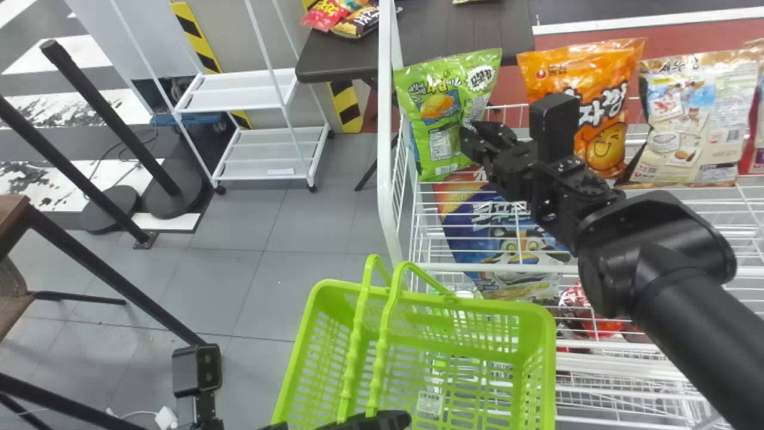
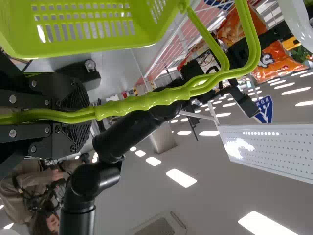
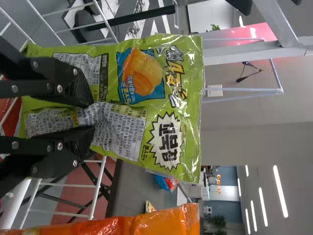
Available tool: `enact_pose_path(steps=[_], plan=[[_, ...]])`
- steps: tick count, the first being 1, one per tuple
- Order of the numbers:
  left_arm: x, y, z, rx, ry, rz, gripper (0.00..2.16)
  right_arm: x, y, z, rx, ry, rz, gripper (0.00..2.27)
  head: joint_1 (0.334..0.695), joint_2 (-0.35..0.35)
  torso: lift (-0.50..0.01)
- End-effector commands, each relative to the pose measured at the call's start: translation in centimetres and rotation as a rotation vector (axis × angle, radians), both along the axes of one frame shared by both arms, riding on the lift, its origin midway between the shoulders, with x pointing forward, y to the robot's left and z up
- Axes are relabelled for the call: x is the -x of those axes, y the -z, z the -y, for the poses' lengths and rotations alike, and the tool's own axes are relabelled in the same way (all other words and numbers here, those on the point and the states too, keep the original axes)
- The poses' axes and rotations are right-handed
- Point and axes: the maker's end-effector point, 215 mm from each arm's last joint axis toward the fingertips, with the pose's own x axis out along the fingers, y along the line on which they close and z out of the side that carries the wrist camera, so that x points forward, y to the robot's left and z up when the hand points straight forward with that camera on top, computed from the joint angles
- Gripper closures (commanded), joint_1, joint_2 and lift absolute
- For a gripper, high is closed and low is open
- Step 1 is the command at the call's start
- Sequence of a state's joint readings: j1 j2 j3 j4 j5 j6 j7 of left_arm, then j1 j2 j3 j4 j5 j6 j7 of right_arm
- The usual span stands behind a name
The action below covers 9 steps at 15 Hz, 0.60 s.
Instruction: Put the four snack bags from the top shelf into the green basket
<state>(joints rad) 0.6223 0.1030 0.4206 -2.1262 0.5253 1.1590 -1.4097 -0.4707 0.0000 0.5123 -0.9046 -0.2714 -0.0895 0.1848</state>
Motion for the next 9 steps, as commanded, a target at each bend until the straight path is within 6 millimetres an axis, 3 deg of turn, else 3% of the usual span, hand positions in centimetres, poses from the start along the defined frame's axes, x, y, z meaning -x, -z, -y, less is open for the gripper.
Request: enact_pose_path(steps=[1, 3, 5, 9], plan=[[0.0, 0.0, -0.1, 0.002, -0.002, -0.001, 2.15, 1.4, -0.2, -0.8, 0.0, -0.007, 0.022, 2.25, 0.695, 0.237, -0.001], [-0.1, 0.0, -0.3, -0.001, -0.003, 0.0, 2.15, 3.6, -1.0, -2.1, 0.002, -0.02, 0.036, 2.25, 0.695, 0.251, -0.001], [-0.2, 0.0, -0.5, 0.0, -0.007, 0.0, 2.15, 4.7, -2.2, -1.9, 0.007, -0.002, 0.057, 2.25, 0.695, 0.269, -0.001], [-0.6, 0.0, -0.8, 0.0, -0.011, 0.003, 2.15, 6.9, -4.2, 1.9, 0.013, 0.077, 0.084, 2.25, 0.695, 0.272, -0.001]])
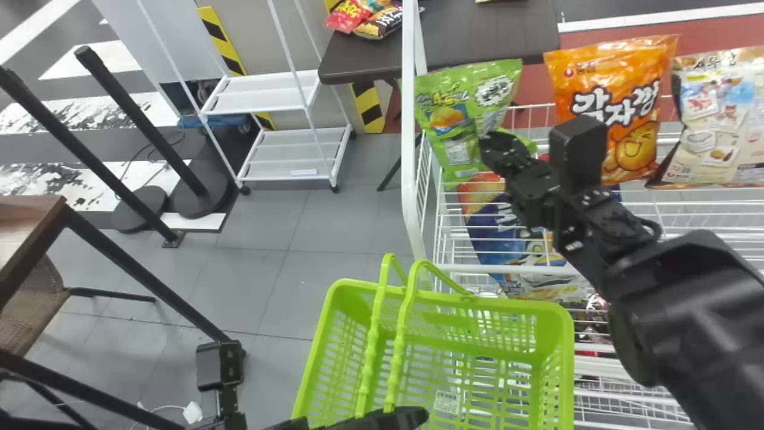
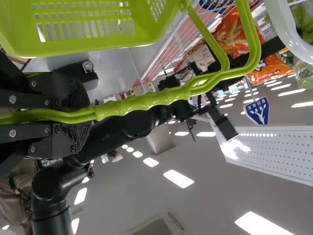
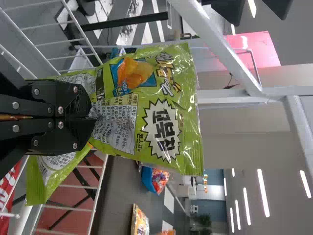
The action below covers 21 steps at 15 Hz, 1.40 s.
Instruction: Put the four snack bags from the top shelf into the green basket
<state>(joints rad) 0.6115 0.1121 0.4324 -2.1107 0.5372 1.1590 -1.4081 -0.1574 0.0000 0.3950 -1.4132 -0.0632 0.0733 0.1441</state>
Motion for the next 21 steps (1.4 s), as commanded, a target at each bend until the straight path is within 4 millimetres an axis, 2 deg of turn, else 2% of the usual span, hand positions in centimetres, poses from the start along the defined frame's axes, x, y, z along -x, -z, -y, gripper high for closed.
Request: enact_pose_path(steps=[1, 2, 3, 6, 8, 10, 11, 12, 14, 17, 18, 19, 21], plan=[[-0.3, 0.0, -0.1, 0.001, -0.003, 0.004, 2.15, 2.0, -1.2, 1.9, -0.017, 0.04, 0.002, 2.25, 0.695, 0.264, -0.001], [-0.5, 0.0, -0.2, 0.003, -0.004, 0.002, 2.15, 3.0, -2.2, 2.7, -0.035, 0.055, -0.001, 2.25, 0.695, 0.255, -0.001], [-0.7, 0.0, -0.2, 0.002, -0.005, 0.004, 2.15, 4.3, -2.2, 4.1, -0.05, 0.082, -0.021, 2.25, 0.695, 0.249, -0.001], [-1.1, 0.0, -0.3, 0.007, -0.006, 0.002, 2.15, 8.9, -3.4, 4.9, -0.102, 0.093, -0.064, 2.25, 0.695, 0.223, -0.001], [-1.4, 0.1, -0.4, 0.007, -0.008, 0.003, 2.15, 12.2, -2.1, 7.1, -0.102, 0.126, -0.137, 2.25, 0.695, 0.22, -0.001], [-1.5, 0.1, -0.3, 0.012, -0.009, 0.001, 2.15, 16.0, -1.5, 7.8, -0.094, 0.121, -0.192, 2.25, 0.695, 0.208, -0.001], [-1.7, 0.1, -0.3, 0.008, -0.008, 0.004, 2.15, 17.8, -0.5, 8.4, -0.086, 0.127, -0.238, 2.25, 0.695, 0.203, -0.001], [-1.7, 0.1, -0.2, 0.009, -0.006, 0.001, 2.15, 19.1, -0.1, 8.7, -0.09, 0.127, -0.278, 2.25, 0.695, 0.2, -0.001], [-1.7, 0.2, -0.1, 0.009, -0.007, -0.001, 2.15, 22.2, 1.0, 7.9, -0.106, 0.081, -0.399, 2.25, 0.695, 0.193, -0.001], [-1.6, 0.3, 0.0, 0.011, -0.006, -0.004, 2.15, 26.3, 2.1, 4.3, -0.172, -0.038, -0.536, 2.25, 0.695, 0.219, -0.001], [-1.6, 0.3, 0.1, 0.011, -0.008, -0.006, 2.15, 27.3, 1.8, 3.1, -0.178, -0.072, -0.555, 2.25, 0.695, 0.239, -0.001], [-1.4, 0.3, 0.2, 0.013, -0.007, -0.007, 2.15, 28.4, 1.6, 1.9, -0.17, -0.108, -0.572, 2.25, 0.695, 0.289, -0.001], [-1.3, 0.3, 0.2, 0.013, -0.005, -0.007, 2.15, 30.6, 3.5, 0.4, -0.123, -0.158, -0.661, 2.22, 0.695, 0.335, -0.001]])
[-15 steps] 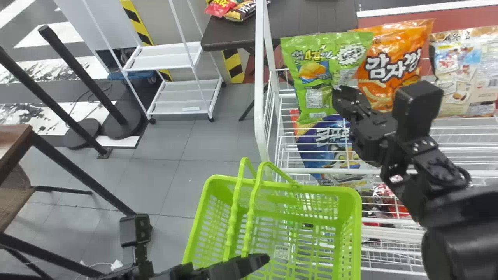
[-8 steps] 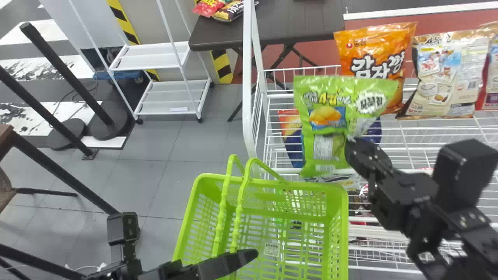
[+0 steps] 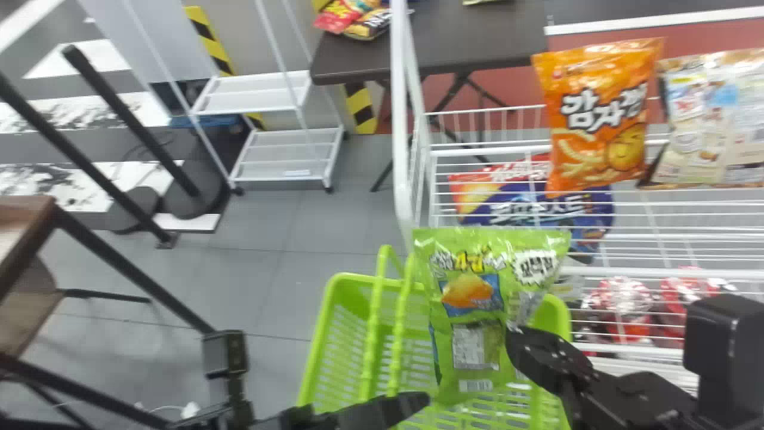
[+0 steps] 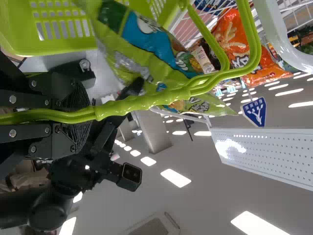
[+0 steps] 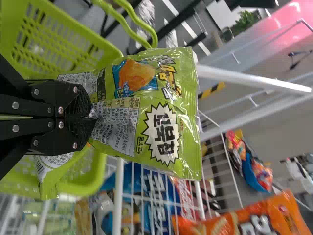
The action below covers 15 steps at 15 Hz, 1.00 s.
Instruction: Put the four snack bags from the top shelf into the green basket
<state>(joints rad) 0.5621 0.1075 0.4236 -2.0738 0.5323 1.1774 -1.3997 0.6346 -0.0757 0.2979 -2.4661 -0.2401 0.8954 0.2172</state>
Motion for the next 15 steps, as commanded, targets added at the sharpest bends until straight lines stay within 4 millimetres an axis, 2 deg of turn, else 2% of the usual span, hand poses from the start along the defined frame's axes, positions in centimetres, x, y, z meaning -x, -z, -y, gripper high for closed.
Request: enact_pose_path(steps=[1, 2, 3, 4, 7, 10, 11, 13, 15], plan=[[0.1, 0.0, 0.0, 0.001, 0.0, 0.0, 2.15, 2.9, 3.1, -1.8, 0.049, -0.093, -0.122, 1.91, 0.695, 0.35, -0.001], [0.2, -0.1, 0.0, 0.003, 0.001, -0.002, 2.15, 4.3, 5.1, -1.9, 0.091, -0.129, -0.193, 1.07, 0.695, 0.35, -0.001], [0.2, -0.1, 0.1, 0.004, 0.003, -0.003, 2.15, 5.3, 6.2, -1.8, 0.114, -0.149, -0.238, 0.08, 0.695, 0.35, -0.001], [0.2, -0.1, 0.0, 0.003, 0.001, -0.002, 2.15, 5.8, 6.5, -1.5, 0.13, -0.158, -0.253, 0.0, 0.695, 0.35, -0.001], [0.2, -0.1, 0.0, 0.004, 0.002, -0.002, 2.15, 5.6, 6.3, -1.0, 0.142, -0.158, -0.236, 0.05, 0.695, 0.35, -0.001], [0.3, 0.0, -0.1, 0.01, 0.001, -0.007, 2.15, 3.1, 4.7, 1.1, 0.135, -0.096, -0.176, 0.06, 0.695, 0.35, -0.001], [0.4, 0.0, -0.2, 0.009, -0.002, -0.006, 2.15, 1.5, 3.9, 2.2, 0.126, -0.059, -0.141, 0.06, 0.695, 0.35, -0.001], [0.5, 0.0, -0.3, 0.013, -0.001, -0.007, 2.15, -4.1, 0.5, 5.3, 0.09, 0.057, 0.015, 0.06, 0.695, 0.35, -0.001], [0.5, -0.1, -0.3, 0.014, -0.001, -0.006, 2.15, -8.9, -0.4, 9.4, 0.132, 0.153, 0.09, 0.06, 0.695, 0.301, -0.001]])
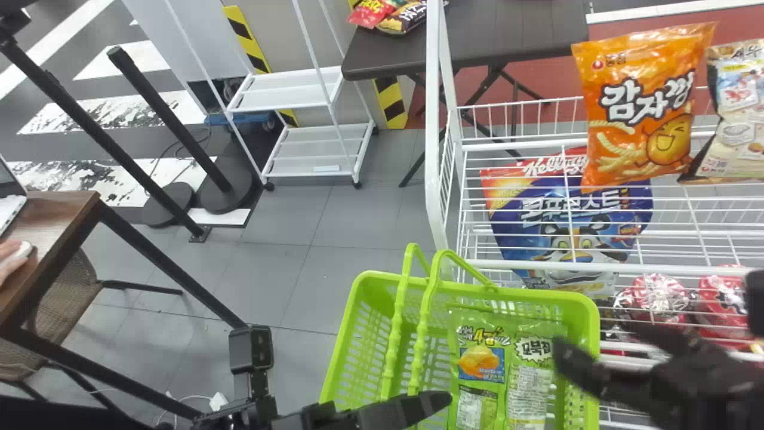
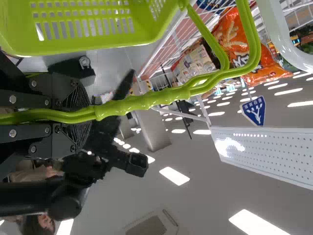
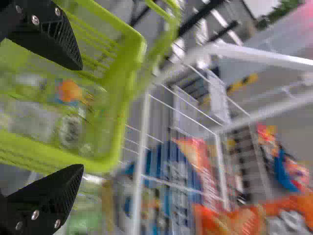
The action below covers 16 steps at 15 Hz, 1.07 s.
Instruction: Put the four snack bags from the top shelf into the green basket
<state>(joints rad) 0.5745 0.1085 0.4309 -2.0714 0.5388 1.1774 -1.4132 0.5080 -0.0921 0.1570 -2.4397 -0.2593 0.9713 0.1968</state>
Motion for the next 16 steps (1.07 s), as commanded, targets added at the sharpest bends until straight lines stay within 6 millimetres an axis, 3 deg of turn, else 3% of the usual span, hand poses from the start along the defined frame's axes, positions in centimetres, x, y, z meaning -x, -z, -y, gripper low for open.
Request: enact_pose_path(steps=[1, 2, 3, 7, 11, 16], plan=[[0.1, 0.0, 0.0, 0.001, 0.001, -0.001, 2.15, -5.4, -1.4, 4.2, 0.035, 0.091, 0.1, 0.06, 0.695, 0.261, -0.001], [0.1, -0.1, 0.1, 0.003, 0.003, 0.001, 2.15, -8.1, -2.4, 5.6, 0.04, 0.132, 0.166, 0.06, 0.695, 0.18, -0.001], [0.1, -0.2, 0.1, 0.004, 0.007, 0.003, 2.15, -10.0, -2.9, 6.9, 0.055, 0.165, 0.202, 0.06, 0.695, 0.143, -0.001], [0.1, -0.3, 0.1, 0.006, 0.01, 0.005, 2.15, -17.2, -3.1, 9.8, 0.135, 0.241, 0.303, 0.06, 0.695, 0.046, -0.001], [0.2, -0.4, 0.2, 0.011, 0.01, 0.005, 2.15, -22.5, -1.7, 8.3, 0.143, 0.224, 0.334, 0.06, 0.695, 0.01, -0.001], [0.3, -0.4, 0.1, 0.016, 0.01, 0.004, 2.15, -25.9, 1.5, 5.3, 0.157, 0.196, 0.307, 0.09, 0.695, 0.045, -0.001]])
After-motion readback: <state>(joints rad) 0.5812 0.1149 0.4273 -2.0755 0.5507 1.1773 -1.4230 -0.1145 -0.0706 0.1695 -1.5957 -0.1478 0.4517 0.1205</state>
